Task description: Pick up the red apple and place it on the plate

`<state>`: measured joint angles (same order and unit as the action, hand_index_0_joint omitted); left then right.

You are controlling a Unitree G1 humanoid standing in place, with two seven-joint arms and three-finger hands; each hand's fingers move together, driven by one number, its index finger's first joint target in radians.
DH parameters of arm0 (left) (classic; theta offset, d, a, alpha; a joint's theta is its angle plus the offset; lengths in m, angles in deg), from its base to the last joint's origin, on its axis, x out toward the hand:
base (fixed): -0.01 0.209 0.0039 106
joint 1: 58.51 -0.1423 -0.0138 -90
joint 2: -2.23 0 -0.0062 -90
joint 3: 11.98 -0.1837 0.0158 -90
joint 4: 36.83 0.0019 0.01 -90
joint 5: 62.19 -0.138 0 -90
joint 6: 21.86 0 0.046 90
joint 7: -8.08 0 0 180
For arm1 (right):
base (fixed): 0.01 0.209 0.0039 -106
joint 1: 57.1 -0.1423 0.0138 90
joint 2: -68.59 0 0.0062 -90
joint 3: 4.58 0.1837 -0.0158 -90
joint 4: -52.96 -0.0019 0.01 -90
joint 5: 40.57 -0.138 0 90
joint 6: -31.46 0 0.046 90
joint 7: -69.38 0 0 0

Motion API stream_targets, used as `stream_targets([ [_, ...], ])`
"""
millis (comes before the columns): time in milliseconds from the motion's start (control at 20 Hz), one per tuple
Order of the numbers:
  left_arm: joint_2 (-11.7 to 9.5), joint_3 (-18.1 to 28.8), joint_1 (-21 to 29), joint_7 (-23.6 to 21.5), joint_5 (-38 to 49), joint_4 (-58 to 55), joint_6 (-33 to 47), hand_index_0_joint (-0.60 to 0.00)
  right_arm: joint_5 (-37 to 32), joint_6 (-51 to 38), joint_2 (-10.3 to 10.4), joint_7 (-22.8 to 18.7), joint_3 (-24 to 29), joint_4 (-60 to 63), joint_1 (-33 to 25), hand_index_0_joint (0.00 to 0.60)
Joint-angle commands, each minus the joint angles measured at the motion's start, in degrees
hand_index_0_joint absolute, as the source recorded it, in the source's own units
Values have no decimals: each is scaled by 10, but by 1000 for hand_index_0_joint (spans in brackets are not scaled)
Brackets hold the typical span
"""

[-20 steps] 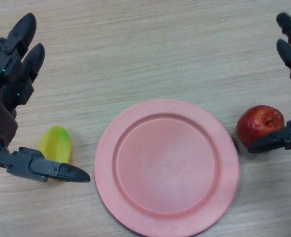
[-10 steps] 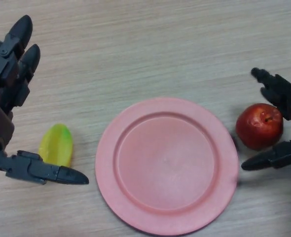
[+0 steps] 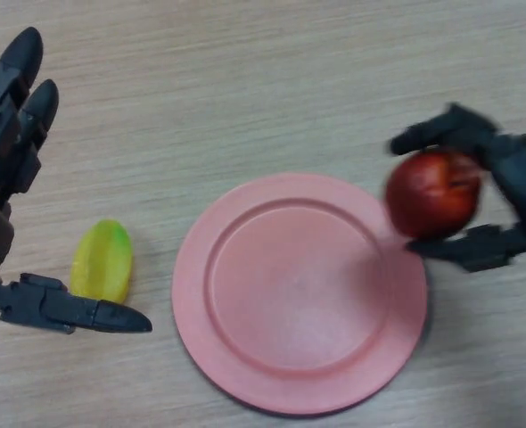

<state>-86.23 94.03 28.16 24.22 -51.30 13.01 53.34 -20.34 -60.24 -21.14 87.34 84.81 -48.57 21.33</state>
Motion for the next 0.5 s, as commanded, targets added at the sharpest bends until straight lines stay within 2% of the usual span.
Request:
stream_targets([
  [50,-15,46,7,-14,18,-30,83,0,49,-124,17,-30,-46,17,-11,600],
  [150,-13,49,5,-14,24,-31,90,0,122,-188,36,-66,-59,80,-18,600],
  [250,-12,54,3,-14,33,-27,92,0,135,-155,45,-83,-82,82,-11,600],
  [300,-12,55,3,-14,34,-27,92,0,136,-152,46,-84,-83,81,-10,550],
  [350,-12,58,2,-15,38,-25,92,0,138,-143,46,-81,-87,75,-7,400],
  [400,-13,60,3,-16,40,-23,93,0,138,-132,47,-76,-92,68,-5,300],
  [450,-14,64,3,-18,43,-20,95,0,127,-99,47,-65,-104,49,-1,150],
  [500,-16,67,3,-20,44,-19,95,0,105,-62,48,-56,-114,26,-1,49],
])
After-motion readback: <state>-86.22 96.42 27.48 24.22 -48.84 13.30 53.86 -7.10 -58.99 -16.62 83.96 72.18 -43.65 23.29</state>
